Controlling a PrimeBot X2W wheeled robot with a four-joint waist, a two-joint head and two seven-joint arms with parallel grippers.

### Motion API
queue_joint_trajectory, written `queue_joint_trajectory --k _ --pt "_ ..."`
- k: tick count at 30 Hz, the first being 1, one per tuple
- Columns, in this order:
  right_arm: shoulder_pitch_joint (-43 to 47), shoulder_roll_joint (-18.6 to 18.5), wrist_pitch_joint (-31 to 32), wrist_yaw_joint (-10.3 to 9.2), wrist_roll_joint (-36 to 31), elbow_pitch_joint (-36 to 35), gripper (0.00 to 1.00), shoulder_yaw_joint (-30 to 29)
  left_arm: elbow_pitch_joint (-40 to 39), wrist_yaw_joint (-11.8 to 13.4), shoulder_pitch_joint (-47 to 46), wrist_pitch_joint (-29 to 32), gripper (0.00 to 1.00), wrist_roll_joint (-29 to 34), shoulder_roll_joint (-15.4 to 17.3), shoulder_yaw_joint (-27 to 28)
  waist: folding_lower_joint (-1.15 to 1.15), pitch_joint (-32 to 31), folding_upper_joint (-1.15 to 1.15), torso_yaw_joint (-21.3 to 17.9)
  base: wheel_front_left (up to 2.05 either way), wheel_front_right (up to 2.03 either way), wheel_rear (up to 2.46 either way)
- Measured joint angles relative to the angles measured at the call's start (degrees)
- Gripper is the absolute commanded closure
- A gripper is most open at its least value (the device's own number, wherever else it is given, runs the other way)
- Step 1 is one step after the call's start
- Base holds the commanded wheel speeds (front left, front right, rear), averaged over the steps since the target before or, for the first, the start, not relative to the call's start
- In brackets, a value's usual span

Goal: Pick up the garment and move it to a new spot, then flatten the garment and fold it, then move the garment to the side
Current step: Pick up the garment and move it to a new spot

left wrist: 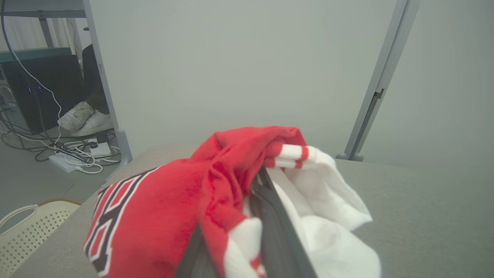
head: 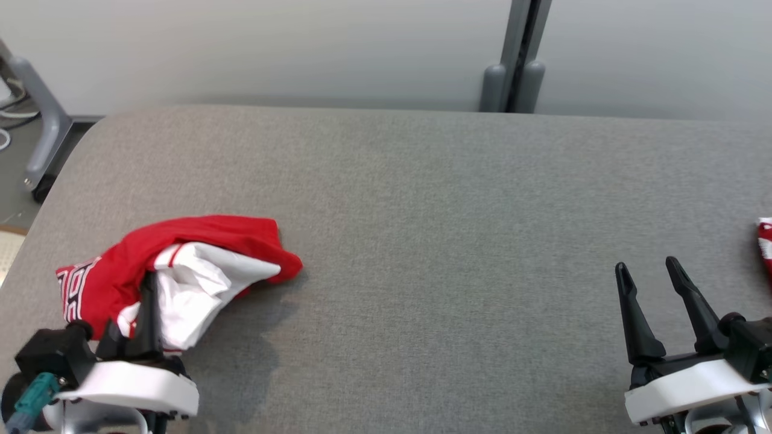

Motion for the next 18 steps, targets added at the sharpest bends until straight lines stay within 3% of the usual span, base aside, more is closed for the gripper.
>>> queue_joint_trajectory --k 9,18 --pt "1.9 0.5 0.5 0.0 0.5 -0.6 0.0 0.1 -5.9 0.5 4.5 2.3 1.0 0.0 -0.5 -2.6 0.0 -3.6 0.0 -3.5 0.0 0.0 0.0" --pt "1.4 0.7 0.7 0.0 1.0 -1.8 0.0 0.5 -5.8 -3.0 -0.7 3.2 1.0 0.2 -1.5 -7.6 0.0 -1.7 0.0 -8.7 0.0 0.0 0.0"
